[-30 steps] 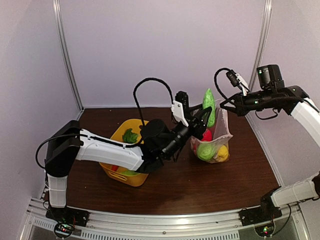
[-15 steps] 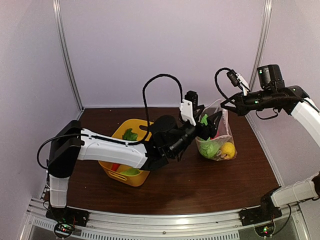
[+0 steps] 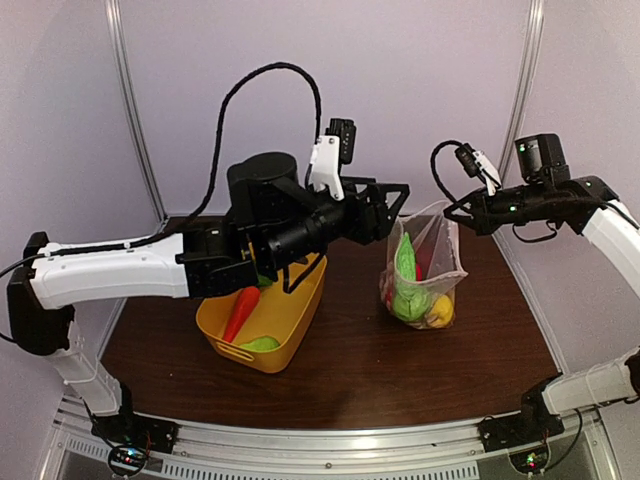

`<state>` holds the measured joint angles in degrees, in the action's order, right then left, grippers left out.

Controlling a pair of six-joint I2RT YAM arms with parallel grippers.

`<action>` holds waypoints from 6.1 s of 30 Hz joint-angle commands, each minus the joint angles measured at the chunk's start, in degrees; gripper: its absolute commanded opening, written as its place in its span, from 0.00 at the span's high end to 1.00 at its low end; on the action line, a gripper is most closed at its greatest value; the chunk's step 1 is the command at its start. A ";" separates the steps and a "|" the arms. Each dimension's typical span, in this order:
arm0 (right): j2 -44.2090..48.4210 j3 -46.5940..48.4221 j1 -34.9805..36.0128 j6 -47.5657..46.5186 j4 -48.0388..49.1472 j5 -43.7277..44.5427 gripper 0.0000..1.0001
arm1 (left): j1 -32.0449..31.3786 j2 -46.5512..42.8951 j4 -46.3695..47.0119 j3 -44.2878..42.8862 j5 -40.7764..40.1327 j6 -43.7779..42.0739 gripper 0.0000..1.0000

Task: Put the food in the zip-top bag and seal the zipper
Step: Place the fake vegetable in the zipper food storage bag, then adjust the zipper food storage bag at the center of the board, then adjust the fake fruit in the bin.

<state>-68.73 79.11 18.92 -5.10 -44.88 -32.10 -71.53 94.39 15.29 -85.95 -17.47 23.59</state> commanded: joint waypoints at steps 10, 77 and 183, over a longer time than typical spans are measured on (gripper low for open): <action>0.00 -4.98 0.51 -1.62 5.68 1.64 1.00 | 0.31 13.09 -26.26 -8.86 4.25 17.10 0.39; -7.05 -5.41 6.36 -6.93 5.08 12.23 1.00 | 6.33 4.60 -18.03 4.35 14.15 -4.09 0.15; 3.48 -25.17 -0.02 -6.09 21.40 -2.86 1.00 | 25.21 11.24 -51.32 2.54 15.33 -6.60 0.11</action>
<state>-66.50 54.63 19.44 -11.22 -24.16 -34.50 -46.76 109.51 -39.48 -82.28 -2.00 22.06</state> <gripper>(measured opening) 0.005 0.886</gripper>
